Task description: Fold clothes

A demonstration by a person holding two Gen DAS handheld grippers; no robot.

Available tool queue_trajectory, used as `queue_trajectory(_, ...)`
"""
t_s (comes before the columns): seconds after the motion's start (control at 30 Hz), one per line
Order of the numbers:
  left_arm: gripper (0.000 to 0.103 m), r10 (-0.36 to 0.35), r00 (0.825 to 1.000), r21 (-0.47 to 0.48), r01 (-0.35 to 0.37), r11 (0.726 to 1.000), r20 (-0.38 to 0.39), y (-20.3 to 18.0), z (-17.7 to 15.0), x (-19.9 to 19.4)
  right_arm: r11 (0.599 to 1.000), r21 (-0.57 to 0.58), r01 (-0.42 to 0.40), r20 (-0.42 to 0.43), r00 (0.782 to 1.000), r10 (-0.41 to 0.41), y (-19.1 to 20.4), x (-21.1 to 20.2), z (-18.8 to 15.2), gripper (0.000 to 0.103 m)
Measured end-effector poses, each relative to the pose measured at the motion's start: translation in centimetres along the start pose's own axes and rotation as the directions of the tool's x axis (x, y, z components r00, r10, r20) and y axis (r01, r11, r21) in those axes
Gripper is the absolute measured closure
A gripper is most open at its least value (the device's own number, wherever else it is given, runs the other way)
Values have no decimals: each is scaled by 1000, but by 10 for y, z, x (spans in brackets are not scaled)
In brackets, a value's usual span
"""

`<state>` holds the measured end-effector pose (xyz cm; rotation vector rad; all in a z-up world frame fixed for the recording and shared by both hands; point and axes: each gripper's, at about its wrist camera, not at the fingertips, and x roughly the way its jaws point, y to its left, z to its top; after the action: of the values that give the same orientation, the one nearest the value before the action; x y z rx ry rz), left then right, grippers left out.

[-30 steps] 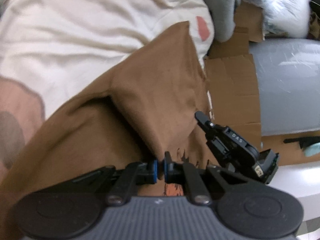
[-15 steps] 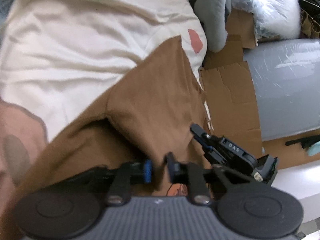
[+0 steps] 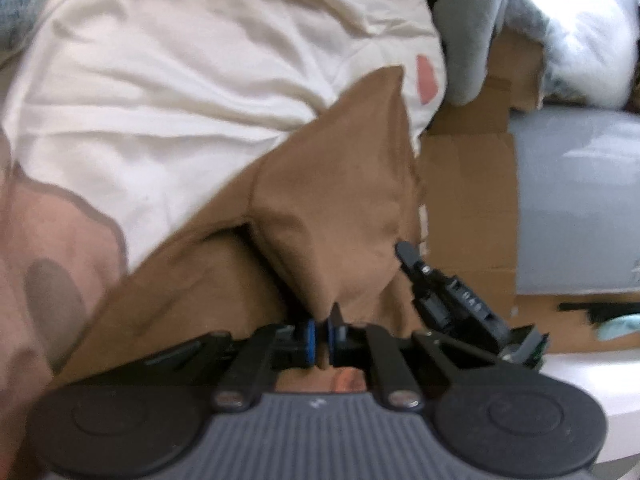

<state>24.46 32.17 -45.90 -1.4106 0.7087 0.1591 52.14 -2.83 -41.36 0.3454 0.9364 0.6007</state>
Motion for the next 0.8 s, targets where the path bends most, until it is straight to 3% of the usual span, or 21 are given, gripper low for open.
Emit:
queue_trajectory(0.1, 92, 21, 1000, 36, -22, 999, 21, -6, -2, -3, 1000, 19, 5, -7, 1000, -5, -4, 1, -2, 98)
queue_trajectory(0.17, 76, 27, 999, 87, -31, 996, 43, -13, -5, -5, 1000, 20, -3, -9, 1000, 3, -3, -1, -2, 93)
queue_trajectory(0.27, 60, 22, 996, 148, -34, 988, 82, -23, -10, -6, 1000, 15, -20, -8, 1000, 20, -2, -4, -2, 88)
queue_trajectory(0.43, 56, 22, 993, 220, -48, 974, 116, -34, -16, 4, 999, 26, -24, -8, 1000, 24, -5, -4, -6, 88)
queue_trajectory(0.53, 59, 21, 995, 219, -43, 975, 100, -38, -18, 10, 999, 28, -30, -10, 999, 30, -5, -2, -8, 89)
queue_trajectory(0.6, 68, 28, 996, 214, -45, 976, 84, -41, -20, 13, 999, 25, -32, -13, 999, 32, -4, -1, -8, 89)
queue_trajectory(0.67, 95, 42, 997, 212, -55, 976, 68, -40, -22, 15, 999, 18, -33, -15, 999, 33, -3, -1, -8, 91)
queue_trajectory(0.7, 99, 48, 997, 207, -60, 976, 64, -39, -23, 14, 999, 14, -31, -14, 999, 32, -3, -1, -7, 95)
queue_trajectory(0.8, 98, 68, 996, 192, -79, 978, 62, -35, -26, 11, 1000, -1, -21, -5, 1000, 21, -2, -1, -6, 101)
